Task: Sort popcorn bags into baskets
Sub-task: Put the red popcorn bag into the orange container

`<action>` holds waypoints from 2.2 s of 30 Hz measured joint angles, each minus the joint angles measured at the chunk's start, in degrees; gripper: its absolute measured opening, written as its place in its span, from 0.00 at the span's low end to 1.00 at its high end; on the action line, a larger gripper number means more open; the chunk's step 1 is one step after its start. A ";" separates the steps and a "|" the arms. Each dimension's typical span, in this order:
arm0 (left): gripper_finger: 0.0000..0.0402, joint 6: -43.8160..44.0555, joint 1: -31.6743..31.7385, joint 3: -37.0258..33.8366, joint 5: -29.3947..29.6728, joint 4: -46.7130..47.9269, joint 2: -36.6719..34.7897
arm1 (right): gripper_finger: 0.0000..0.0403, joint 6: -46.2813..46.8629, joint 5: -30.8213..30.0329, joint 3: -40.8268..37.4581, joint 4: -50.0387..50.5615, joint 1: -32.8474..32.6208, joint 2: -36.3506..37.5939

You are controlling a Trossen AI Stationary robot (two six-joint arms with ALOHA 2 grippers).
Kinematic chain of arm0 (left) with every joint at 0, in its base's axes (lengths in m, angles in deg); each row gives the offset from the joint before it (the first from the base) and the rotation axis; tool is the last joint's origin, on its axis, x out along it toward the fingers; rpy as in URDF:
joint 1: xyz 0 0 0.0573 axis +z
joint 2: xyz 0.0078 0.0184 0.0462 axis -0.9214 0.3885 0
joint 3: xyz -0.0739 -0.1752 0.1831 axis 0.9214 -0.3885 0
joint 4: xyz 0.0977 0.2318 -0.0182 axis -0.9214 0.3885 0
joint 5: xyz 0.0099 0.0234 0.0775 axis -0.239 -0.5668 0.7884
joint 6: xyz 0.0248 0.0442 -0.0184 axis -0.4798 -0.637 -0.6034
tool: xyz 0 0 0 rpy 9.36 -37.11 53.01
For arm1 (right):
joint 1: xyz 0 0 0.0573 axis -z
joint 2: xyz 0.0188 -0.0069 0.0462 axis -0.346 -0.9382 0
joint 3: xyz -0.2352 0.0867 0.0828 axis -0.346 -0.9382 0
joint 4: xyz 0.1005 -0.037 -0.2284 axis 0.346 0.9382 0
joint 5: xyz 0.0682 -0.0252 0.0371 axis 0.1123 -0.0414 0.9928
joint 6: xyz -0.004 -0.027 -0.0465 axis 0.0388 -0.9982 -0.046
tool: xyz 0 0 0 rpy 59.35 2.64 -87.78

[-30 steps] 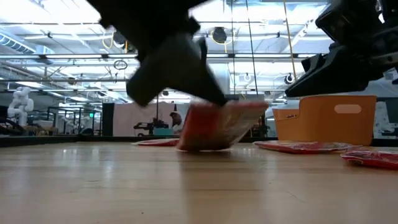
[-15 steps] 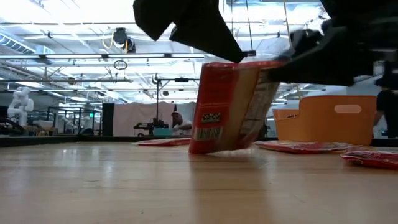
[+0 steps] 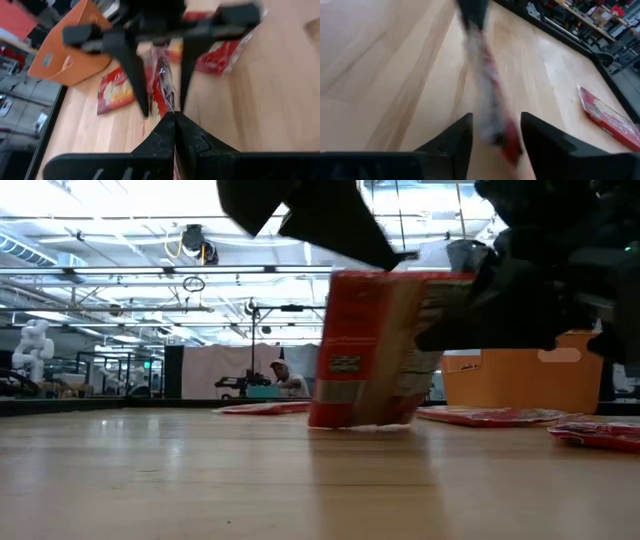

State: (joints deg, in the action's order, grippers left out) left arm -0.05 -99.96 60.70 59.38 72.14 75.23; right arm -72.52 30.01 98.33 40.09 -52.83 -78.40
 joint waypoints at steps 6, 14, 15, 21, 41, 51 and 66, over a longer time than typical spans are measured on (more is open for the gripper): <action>0.02 -3.35 0.00 0.02 -0.53 -3.50 -0.02 | 0.18 0.11 2.98 0.00 -0.26 1.04 0.00; 0.21 0.28 -1.26 0.02 3.68 -3.94 -0.11 | 0.02 -1.28 4.51 -0.02 -2.16 1.04 0.00; 0.25 -0.27 -1.88 0.02 6.09 -4.06 -0.11 | 0.02 -1.69 4.54 -0.02 -2.71 1.05 0.00; 0.54 -2.43 -6.22 2.20 22.74 -4.56 -0.14 | 0.05 -4.49 4.61 -0.07 -4.11 1.98 1.91; 0.54 73.51 -11.27 1.75 40.21 55.85 -8.81 | 0.03 -6.92 9.04 -6.39 -19.84 4.87 22.53; 0.50 77.70 -11.17 1.75 40.59 48.30 -8.76 | 0.03 -6.22 15.44 -12.82 -40.05 4.84 22.84; 0.49 3.92 -6.57 1.75 11.17 -15.12 -8.70 | 0.03 -5.94 24.67 -13.62 -48.26 3.39 23.12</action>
State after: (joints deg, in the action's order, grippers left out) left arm 3.86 -106.52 62.44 70.55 57.02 66.53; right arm -78.46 54.67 84.71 -8.17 -49.44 -55.28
